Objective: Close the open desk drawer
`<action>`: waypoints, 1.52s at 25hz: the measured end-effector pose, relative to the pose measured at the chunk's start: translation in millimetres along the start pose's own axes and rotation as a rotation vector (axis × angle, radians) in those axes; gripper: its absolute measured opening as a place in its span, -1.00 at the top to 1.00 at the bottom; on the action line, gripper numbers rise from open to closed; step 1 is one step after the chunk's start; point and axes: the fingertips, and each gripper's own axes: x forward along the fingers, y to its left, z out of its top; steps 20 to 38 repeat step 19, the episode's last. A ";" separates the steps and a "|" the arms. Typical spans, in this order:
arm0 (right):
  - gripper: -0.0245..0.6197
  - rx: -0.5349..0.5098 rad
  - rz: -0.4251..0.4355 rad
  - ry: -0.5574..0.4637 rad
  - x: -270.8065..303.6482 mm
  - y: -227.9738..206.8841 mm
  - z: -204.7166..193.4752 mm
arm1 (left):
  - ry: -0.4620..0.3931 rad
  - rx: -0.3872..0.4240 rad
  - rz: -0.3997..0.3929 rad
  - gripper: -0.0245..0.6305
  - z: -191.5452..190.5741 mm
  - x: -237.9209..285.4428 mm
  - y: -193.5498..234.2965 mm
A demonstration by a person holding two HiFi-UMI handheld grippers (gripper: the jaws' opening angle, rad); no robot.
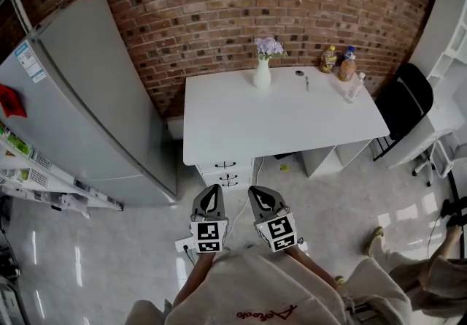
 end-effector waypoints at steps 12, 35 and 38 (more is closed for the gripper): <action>0.87 0.010 -0.006 0.016 -6.6 -2.4 -9.2 | 0.018 0.009 -0.019 0.89 -6.1 -0.7 -12.0; 0.87 0.004 0.010 0.020 -3.7 3.0 -10.0 | 0.025 0.007 -0.008 0.89 -10.4 -3.2 -9.4; 0.87 0.004 0.010 0.020 -3.7 3.0 -10.0 | 0.025 0.007 -0.008 0.89 -10.4 -3.2 -9.4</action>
